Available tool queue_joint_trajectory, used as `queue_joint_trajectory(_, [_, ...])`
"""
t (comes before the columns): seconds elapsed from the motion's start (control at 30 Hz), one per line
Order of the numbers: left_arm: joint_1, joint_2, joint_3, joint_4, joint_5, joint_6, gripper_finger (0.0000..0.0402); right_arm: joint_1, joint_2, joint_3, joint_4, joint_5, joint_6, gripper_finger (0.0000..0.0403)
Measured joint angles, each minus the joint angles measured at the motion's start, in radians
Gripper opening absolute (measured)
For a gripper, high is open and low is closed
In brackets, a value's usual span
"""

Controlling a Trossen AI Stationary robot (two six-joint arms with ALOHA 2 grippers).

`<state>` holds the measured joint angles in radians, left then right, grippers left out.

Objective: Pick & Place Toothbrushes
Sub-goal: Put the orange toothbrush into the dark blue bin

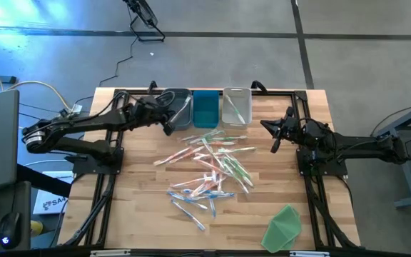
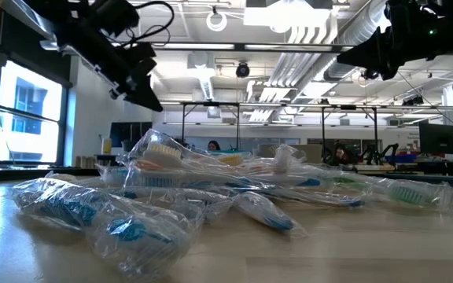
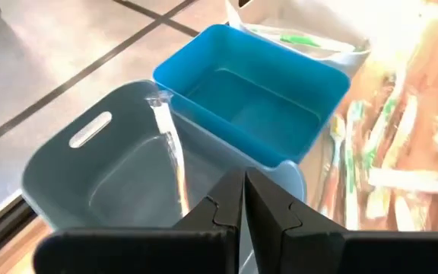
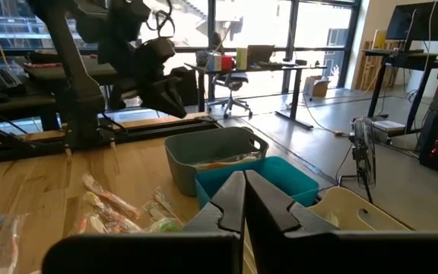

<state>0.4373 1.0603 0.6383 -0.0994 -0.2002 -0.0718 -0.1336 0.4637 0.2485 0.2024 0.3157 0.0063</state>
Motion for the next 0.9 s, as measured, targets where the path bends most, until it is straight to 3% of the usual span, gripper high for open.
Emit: queue_joint_trajectory(0.9, [-0.279, -0.505, -0.181, -0.017, -0.001, 0.131, 0.0010, 0.000, 0.000, 0.000, 0.000, 0.000, 0.000, 0.0003])
